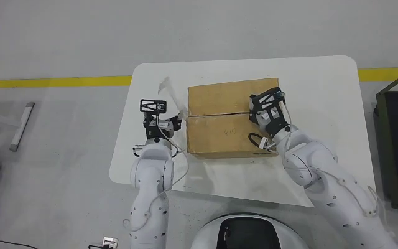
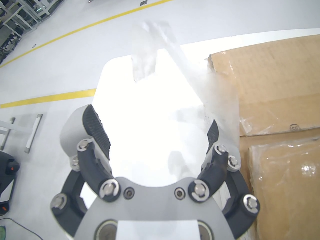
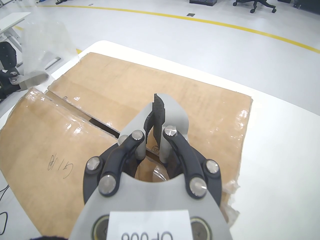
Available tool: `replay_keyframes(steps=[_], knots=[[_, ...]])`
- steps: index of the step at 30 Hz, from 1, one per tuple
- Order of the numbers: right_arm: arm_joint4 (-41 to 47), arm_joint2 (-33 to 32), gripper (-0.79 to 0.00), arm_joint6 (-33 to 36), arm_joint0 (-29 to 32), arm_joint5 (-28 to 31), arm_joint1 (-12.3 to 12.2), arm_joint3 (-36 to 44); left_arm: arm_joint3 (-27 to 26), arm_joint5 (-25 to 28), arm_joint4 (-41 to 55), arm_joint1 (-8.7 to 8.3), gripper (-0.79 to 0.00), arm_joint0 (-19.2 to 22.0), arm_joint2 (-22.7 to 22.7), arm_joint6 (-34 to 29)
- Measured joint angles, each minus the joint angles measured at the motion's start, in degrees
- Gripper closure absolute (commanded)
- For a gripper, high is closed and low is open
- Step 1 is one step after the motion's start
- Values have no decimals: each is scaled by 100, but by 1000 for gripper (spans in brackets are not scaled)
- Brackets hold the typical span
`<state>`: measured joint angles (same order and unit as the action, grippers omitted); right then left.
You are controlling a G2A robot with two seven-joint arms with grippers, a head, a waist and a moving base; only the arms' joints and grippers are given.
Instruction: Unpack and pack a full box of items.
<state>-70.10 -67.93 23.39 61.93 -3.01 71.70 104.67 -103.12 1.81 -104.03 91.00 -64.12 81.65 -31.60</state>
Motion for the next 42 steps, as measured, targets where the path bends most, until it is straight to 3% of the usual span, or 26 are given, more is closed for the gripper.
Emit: replay_keyframes(steps=[25,35,42], knots=[[-46,-70,0,42,29,18,82,27,-451,2,-26,-28,-785,4,-544,-16],[362,-166,0,95,-8,-42,130,211,-673,-246,-192,-72,-785,-24,-130,-791],[642,-170,0,235,-73,-95,168,313,-419,-341,-248,-41,-785,267,-370,-1273]])
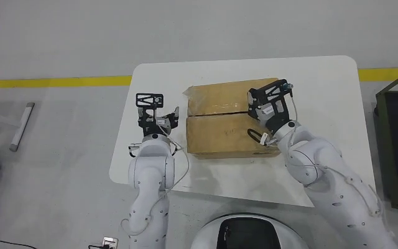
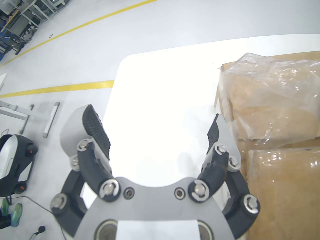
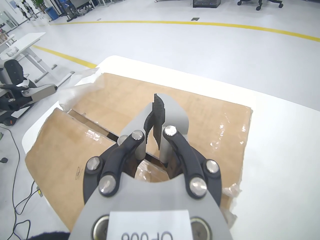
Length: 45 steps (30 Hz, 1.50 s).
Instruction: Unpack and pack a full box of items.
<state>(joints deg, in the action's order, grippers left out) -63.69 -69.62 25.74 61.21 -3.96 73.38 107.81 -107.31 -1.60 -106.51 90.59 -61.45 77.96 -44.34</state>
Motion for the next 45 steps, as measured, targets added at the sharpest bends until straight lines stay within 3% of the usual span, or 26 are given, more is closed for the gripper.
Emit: replay_keyframes(steps=[7,11,17,28,37,45], knots=[[311,-63,0,200,-14,-108,28,107,-94,-15,47,4,-785,29,-44,-134],[728,-56,-89,372,-41,-49,51,270,-202,-17,-82,-24,-785,-103,112,-142],[550,208,0,608,-248,92,78,88,-325,2,-107,-50,-785,-212,263,-178],[1619,949,0,982,-1327,-512,365,-943,-466,-88,105,-57,-785,-355,345,-361],[2061,1314,0,1248,-1906,-262,514,-1552,-393,-67,-185,-97,-785,-492,499,-512],[2751,1522,0,1637,-2129,142,616,-1547,-69,-128,-217,-104,-785,-492,488,-531]])
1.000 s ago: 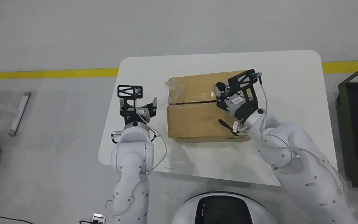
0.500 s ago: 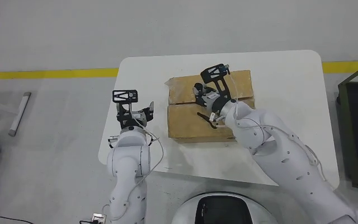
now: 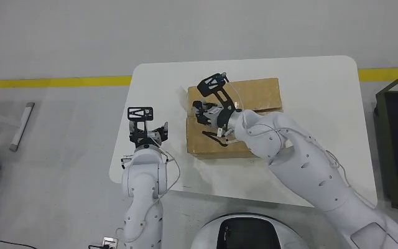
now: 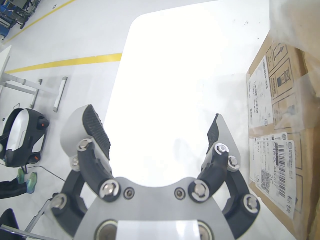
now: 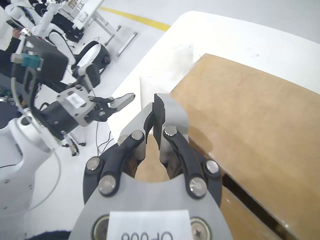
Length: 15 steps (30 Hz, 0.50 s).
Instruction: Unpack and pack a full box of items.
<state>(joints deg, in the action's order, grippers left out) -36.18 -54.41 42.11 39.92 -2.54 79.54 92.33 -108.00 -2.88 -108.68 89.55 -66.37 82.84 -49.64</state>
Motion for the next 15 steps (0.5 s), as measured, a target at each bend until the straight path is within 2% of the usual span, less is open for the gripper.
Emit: replay_keyframes(steps=[3,7,11,15], knots=[[587,-80,0,188,1,174,19,61,89,-14,-38,-7,-785,-22,26,-26],[1067,-304,0,118,1,120,23,82,173,-9,21,-9,-785,-29,21,-10],[776,-540,0,-135,33,-60,-17,192,156,-43,299,7,-785,6,-50,95],[570,-949,-49,-382,246,-306,-85,520,-43,-107,843,27,-785,95,0,64]])
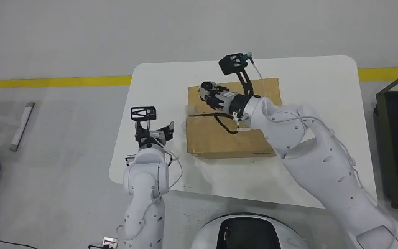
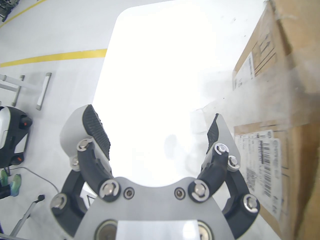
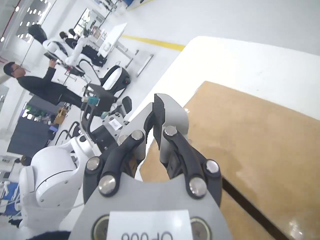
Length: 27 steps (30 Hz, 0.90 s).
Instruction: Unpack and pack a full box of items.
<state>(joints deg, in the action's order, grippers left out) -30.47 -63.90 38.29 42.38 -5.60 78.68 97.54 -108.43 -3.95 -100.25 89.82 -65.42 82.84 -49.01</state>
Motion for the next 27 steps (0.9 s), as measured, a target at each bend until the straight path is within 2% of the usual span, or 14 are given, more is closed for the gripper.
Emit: replay_keyframes(steps=[2,8,12,16,21,27], knots=[[-119,-188,-71,-34,124,-40,-38,171,-78,-35,296,6,-785,55,73,-52],[-232,-803,-71,-60,659,-140,-153,653,-258,-127,1950,43,-785,264,341,-587],[-344,-1083,-74,-64,972,-137,-213,896,-336,-399,3215,66,-785,442,506,-988],[-359,-1208,-83,-29,1213,-104,-249,1047,-285,-672,3990,71,-785,575,588,-1191],[-463,-1258,-77,-37,1455,-42,-285,1136,-164,-966,4443,44,-785,684,732,-1329],[-602,-1246,-80,-66,1564,-6,-312,1196,-190,-889,4416,10,-785,702,729,-1292]])
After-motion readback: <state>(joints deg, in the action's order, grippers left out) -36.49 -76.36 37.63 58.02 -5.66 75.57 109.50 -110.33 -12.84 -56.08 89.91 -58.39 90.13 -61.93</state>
